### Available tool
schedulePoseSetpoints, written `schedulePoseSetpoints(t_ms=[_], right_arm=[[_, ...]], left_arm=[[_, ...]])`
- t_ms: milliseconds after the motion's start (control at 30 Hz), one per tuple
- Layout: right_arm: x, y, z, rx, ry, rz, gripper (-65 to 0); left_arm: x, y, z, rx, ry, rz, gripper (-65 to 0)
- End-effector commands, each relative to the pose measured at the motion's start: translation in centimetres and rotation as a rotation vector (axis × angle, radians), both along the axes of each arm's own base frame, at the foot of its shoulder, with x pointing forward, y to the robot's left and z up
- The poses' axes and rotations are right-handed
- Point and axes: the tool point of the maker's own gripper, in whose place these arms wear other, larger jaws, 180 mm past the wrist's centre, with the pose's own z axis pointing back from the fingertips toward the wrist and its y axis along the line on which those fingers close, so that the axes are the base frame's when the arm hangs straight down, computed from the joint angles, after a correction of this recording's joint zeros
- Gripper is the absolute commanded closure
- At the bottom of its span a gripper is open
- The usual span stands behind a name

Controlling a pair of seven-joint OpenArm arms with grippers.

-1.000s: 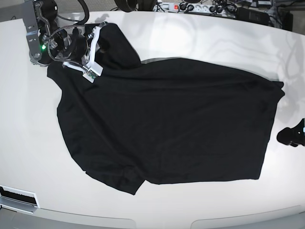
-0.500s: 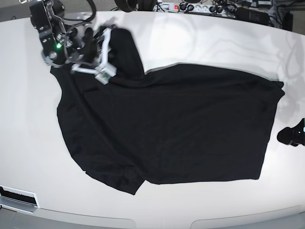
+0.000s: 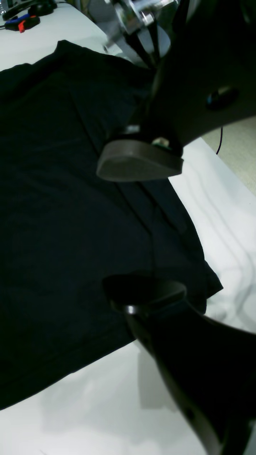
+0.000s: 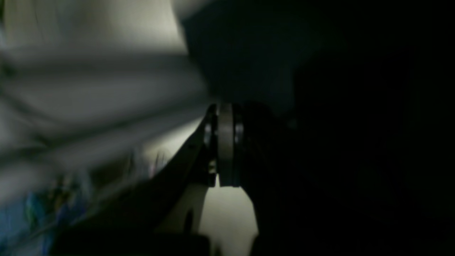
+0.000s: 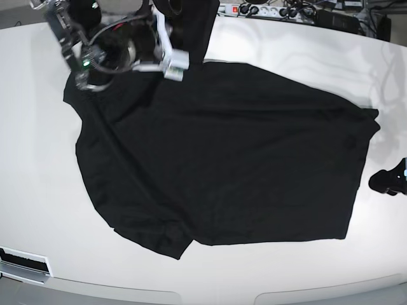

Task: Layout the t-shirt on the table in an organized manner, then fold the t-shirt properly
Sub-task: 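Move the right gripper to the shirt's collar corner and grasp it, then drag the grasped shirt edge with the right gripper along the table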

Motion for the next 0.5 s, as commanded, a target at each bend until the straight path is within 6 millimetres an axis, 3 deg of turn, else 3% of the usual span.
schedulePoseSetpoints(t_ms=[0, 133, 333, 467], right_arm=[[1.0, -0.5, 1.1, 0.016, -0.042, -0.007, 0.0], [6.1, -2.9, 3.8, 0.009, -0.217, -0.116, 0.0], [17.1, -8.6, 7.8, 0.022, -0.630, -0.469, 0.0], [21.3, -11.7, 9.7, -0.075, -0.819, -0.539, 0.0]], left_arm=[[0.8, 0.7, 2.2, -0.003, -0.059, 0.011, -41.8], [0.8, 0.7, 2.2, -0.002, -0.058, 0.011, -41.8], [0.8, 0.7, 2.2, -0.002, -0.057, 0.010, -41.8], [0.8, 0.7, 2.2, -0.003, -0.058, 0.010, -41.8]])
